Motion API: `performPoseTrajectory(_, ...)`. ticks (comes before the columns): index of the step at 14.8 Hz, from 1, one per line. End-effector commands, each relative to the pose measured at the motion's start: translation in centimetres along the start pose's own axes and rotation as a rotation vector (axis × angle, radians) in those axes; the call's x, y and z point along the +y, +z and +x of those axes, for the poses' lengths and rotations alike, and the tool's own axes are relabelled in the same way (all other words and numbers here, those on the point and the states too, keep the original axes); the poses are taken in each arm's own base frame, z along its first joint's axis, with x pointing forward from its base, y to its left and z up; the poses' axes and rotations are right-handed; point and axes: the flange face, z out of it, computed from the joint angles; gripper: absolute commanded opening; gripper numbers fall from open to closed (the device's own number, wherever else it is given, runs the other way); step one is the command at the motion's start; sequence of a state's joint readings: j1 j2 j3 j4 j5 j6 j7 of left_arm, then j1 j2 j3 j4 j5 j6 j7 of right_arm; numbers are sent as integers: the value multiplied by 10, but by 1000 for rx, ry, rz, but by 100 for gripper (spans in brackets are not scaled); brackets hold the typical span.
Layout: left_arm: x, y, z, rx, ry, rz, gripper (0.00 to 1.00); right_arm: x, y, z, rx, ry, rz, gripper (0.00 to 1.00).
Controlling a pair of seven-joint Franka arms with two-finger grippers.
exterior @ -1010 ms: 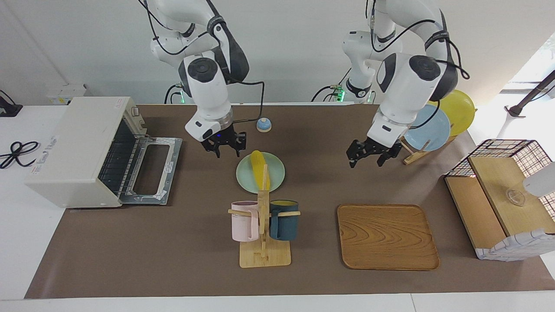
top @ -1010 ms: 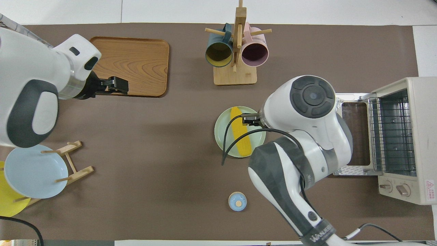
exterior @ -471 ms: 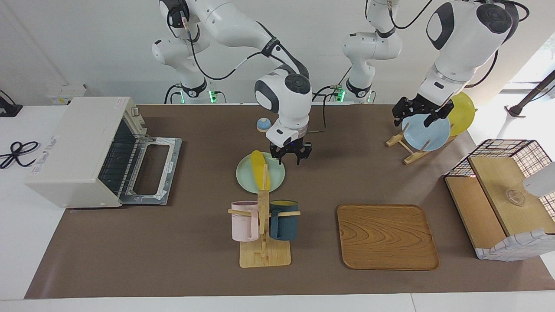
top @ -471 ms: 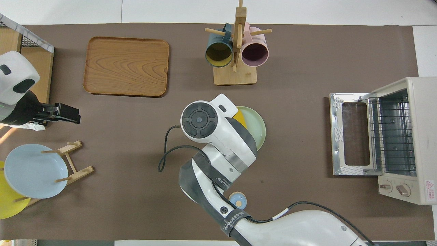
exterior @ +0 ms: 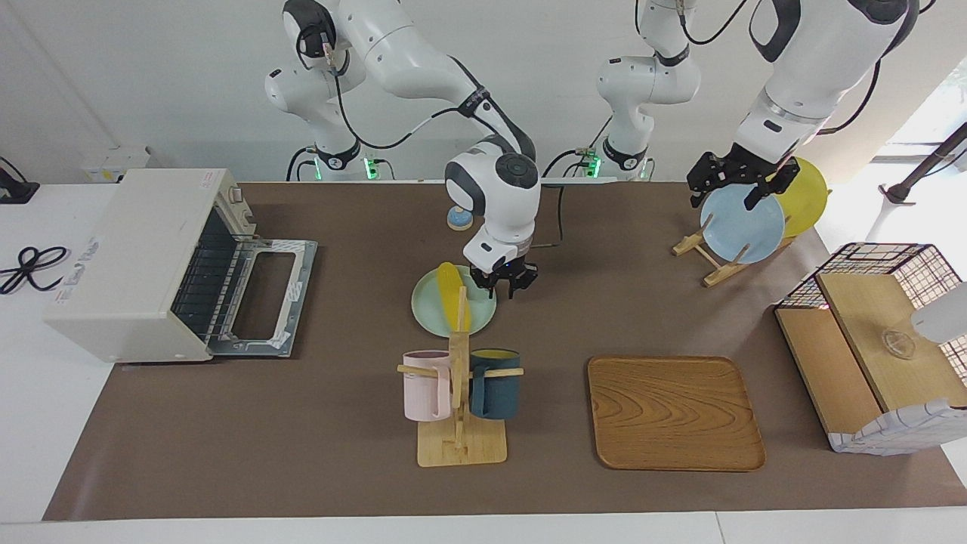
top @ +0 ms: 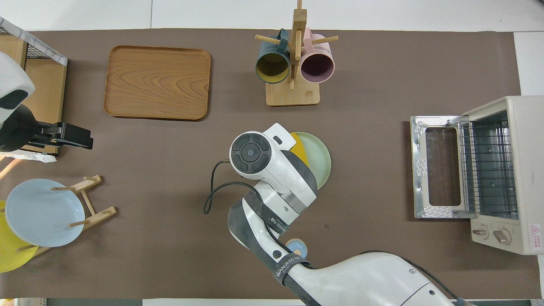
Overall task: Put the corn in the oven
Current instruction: 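Grasp the corn on the plate with the right gripper, then carry the corn with the right gripper toward the open oven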
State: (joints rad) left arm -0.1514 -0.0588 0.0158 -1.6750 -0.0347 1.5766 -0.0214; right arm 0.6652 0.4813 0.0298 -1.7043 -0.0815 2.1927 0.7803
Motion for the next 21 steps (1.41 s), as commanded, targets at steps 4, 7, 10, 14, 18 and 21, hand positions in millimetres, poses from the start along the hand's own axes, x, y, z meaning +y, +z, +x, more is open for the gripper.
performPoseTrajectory(4,0,17,8,-45,11,15,100,12,13,-16,27,-30,-6,31)
performPoseTrajectory(7,1,14,8,-45,14,20,100,14,11,-15,22,-36,-23,0)
performPoseTrajectory(10,1,14,8,-42,14,20,100,15,-10,-3,47,-86,-114,0)
performPoseTrajectory(14,1,15,10,-41,14,20,100,25,-36,11,8,-82,-177,0)
performPoseTrajectory(18,4,16,9,-43,17,19,100,95,-58,42,-32,-92,-206,0)
performPoseTrajectory(21,4,17,9,-37,11,20,100,164,-75,57,-79,-55,-226,0)
